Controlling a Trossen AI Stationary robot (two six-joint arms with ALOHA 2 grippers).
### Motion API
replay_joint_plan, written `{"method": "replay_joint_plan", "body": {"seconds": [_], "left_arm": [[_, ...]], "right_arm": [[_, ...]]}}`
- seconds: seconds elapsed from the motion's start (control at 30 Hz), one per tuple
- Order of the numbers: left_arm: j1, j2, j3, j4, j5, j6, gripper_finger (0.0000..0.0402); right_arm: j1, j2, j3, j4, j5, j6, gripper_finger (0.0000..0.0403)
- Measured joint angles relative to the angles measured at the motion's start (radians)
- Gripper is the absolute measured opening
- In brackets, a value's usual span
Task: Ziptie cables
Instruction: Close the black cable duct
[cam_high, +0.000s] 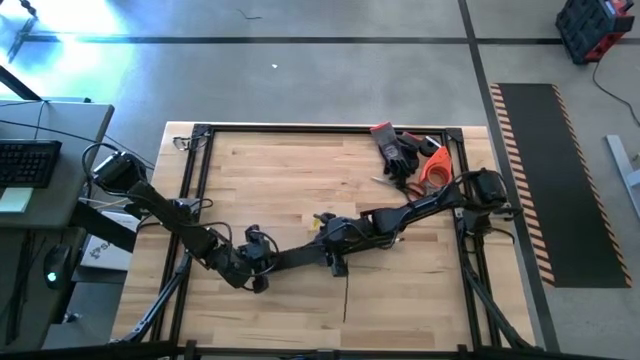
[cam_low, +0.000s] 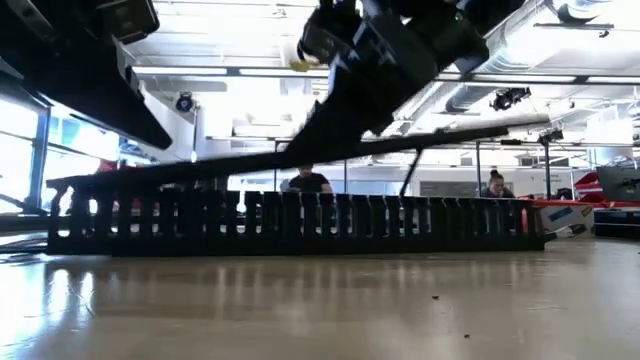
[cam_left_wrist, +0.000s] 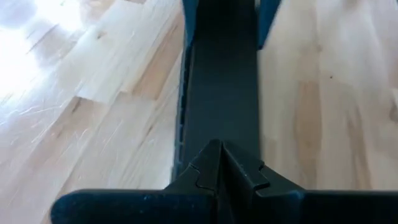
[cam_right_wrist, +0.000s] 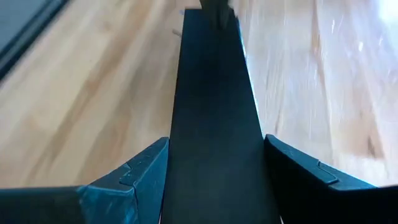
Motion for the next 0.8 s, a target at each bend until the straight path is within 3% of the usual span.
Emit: {"method": "replay_joint_plan", "body": {"seconds": [0.33,0.5,0.8], "left_arm": [[-0.044,-0.055,0.000,-0.004,-0.087,0.002,0.0000],[-0.059,-0.096,0.000,-0.067,-0.106,-0.010,0.0000],[-0.158,-0.098,0.001,-0.369,-0.069,-0.270,0.0016]], "right_arm": [[0.009,-0.003,0.000,0.074,0.025,-0.033,0.0214],[0.003,-0.004,0.000,-0.076,-0.004,-0.069,0.0214],[-0.003,-0.086,0.000,-0.156,0.065,-0.144,0.0214]]}}
